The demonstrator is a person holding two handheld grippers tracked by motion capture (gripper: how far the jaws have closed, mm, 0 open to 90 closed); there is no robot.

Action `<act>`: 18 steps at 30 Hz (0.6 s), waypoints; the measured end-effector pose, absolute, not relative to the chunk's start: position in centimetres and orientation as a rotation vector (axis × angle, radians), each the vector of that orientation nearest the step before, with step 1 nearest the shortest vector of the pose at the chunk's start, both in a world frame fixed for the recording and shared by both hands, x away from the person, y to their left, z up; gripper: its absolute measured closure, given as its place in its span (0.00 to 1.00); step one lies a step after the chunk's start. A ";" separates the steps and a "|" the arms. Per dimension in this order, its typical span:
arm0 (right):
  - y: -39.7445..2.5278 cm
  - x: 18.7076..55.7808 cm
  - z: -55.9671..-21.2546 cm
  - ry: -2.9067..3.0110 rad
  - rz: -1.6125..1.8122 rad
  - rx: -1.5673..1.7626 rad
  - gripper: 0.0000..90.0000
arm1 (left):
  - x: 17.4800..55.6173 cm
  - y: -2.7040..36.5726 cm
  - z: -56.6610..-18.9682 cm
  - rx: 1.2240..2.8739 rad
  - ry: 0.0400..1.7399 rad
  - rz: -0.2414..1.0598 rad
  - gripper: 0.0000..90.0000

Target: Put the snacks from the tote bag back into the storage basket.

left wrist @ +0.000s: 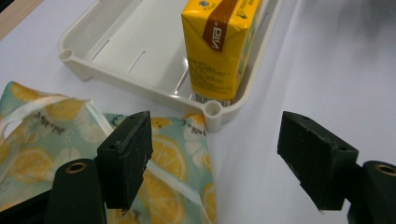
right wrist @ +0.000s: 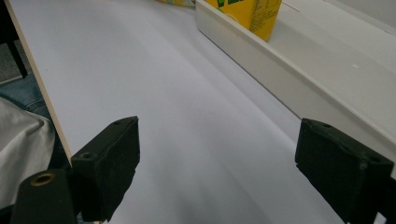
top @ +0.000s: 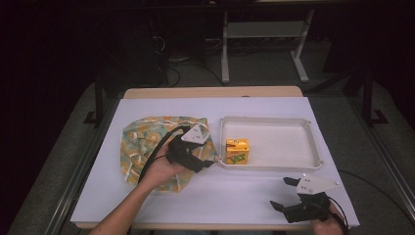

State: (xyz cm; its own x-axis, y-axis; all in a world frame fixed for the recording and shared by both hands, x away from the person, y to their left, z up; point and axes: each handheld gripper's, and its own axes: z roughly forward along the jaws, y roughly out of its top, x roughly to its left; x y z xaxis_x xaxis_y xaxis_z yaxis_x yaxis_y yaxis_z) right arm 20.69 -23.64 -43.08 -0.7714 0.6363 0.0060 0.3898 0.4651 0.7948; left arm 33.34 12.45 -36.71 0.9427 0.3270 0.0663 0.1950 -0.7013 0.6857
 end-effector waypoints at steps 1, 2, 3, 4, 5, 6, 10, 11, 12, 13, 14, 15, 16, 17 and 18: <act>-23.7 20.7 -43.1 2.426 1.203 0.880 0.15 | 33.1 12.6 -36.7 2.365 0.368 0.247 0.29; -23.7 20.7 -43.1 2.422 1.205 0.879 0.15 | 32.9 12.8 -36.7 2.362 0.368 0.251 0.29; -23.8 20.7 -43.1 2.422 1.206 0.879 0.15 | 32.8 12.9 -36.7 2.353 0.372 0.250 0.29; -23.8 20.7 -43.1 2.421 1.206 0.883 0.15 | 32.6 13.1 -36.7 2.349 0.375 0.253 0.29; -23.8 20.7 -43.1 2.420 1.206 0.889 0.15 | 32.4 13.2 -36.8 2.344 0.383 0.252 0.29; -23.9 20.7 -43.1 2.418 1.205 0.890 0.15 | 32.3 13.3 -36.8 2.337 0.387 0.250 0.29; -23.9 20.8 -43.1 2.414 1.203 0.896 0.15 | 31.8 13.9 -37.1 2.328 0.394 0.256 0.29; -24.0 20.8 -43.1 2.414 1.203 0.895 0.15 | 31.7 14.0 -37.2 2.326 0.399 0.256 0.29; -24.0 20.8 -43.1 2.414 1.202 0.901 0.15 | 31.6 14.2 -37.3 2.331 0.403 0.259 0.29; -24.0 20.8 -43.1 2.414 1.203 0.902 0.15 | 31.5 14.3 -37.4 2.330 0.407 0.263 0.29; -24.0 20.8 -43.1 2.412 1.202 0.905 0.15 | 31.4 14.5 -37.5 2.326 0.404 0.262 0.29; -24.0 20.8 -43.1 2.410 1.204 0.905 0.15 | 31.2 14.7 -37.6 2.317 0.415 0.257 0.29; -24.0 20.8 -43.1 2.408 1.204 0.907 0.15 | 31.1 14.9 -37.6 2.319 0.412 0.260 0.29; -24.0 20.8 -43.1 2.407 1.207 0.908 0.15 | 31.0 15.0 -37.7 2.313 0.418 0.260 0.29; -24.1 20.8 -43.1 2.406 1.205 0.904 0.15 | 30.9 15.1 -37.8 2.307 0.422 0.255 0.29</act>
